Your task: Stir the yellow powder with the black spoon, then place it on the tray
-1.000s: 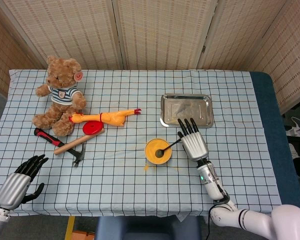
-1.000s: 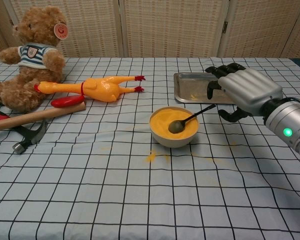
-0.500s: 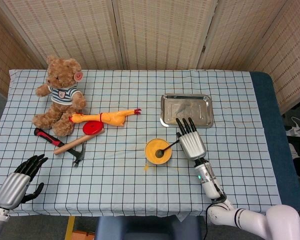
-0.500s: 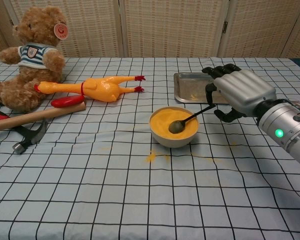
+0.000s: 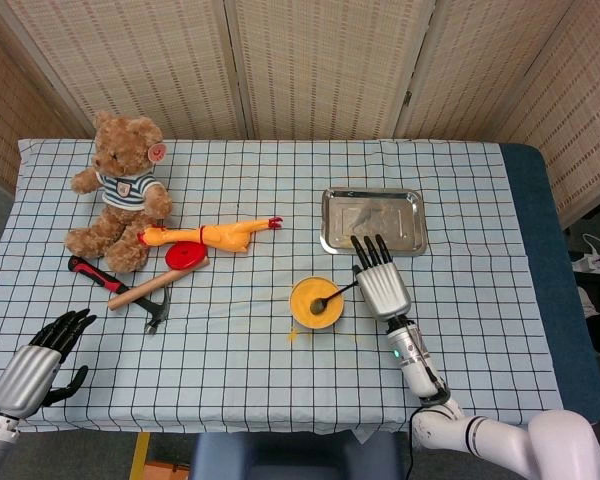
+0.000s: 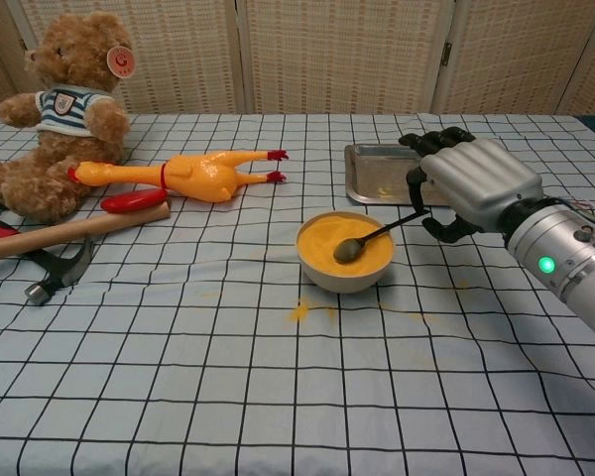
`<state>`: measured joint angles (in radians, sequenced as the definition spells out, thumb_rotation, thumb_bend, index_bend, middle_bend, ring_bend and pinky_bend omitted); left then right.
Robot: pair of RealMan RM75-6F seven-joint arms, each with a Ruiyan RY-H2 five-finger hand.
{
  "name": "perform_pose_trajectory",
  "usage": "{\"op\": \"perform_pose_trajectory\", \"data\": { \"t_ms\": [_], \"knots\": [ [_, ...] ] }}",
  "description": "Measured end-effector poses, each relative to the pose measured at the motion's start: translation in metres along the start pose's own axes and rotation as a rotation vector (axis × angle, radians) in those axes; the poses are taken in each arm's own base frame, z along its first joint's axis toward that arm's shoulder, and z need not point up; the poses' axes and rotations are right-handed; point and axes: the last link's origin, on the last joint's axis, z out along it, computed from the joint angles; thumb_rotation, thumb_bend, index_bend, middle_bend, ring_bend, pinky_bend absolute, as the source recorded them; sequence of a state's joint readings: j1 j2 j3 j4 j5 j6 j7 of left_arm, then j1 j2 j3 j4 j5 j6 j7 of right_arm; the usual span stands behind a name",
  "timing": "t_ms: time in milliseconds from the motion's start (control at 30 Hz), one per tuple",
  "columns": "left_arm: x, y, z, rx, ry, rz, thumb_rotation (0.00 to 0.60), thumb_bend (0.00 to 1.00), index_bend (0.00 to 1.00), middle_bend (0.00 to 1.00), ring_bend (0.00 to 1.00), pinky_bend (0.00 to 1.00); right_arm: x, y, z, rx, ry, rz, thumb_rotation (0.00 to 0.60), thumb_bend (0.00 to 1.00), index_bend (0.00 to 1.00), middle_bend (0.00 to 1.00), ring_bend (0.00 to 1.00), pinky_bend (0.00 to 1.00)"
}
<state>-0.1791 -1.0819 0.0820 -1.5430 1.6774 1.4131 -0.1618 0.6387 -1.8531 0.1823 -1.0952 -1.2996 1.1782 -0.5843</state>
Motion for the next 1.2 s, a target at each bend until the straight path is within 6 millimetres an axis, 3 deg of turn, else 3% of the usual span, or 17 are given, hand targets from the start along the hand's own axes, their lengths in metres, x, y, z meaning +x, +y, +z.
{"op": "perform_pose_trajectory", "data": {
  "t_ms": [867, 1200],
  "knots": [
    [0.0012, -0.0005, -0.0024, 0.002, -0.003, -0.005, 0.600, 0.49, 0.00, 0.00, 0.00, 0.16, -0.0004, -0.0077, 0.0074, -0.014, 0.015, -0.024, 0.600, 0.33, 0.58, 0.00, 0.00, 0.00],
    [0.0021, -0.0007, -0.0037, 0.001, 0.001, -0.004, 0.600, 0.49, 0.00, 0.00, 0.00, 0.16, 0.0035, -0.0074, 0.0064, -0.004, 0.022, -0.031, 0.600, 0.40, 0.60, 0.00, 0.00, 0.00]
  ]
}}
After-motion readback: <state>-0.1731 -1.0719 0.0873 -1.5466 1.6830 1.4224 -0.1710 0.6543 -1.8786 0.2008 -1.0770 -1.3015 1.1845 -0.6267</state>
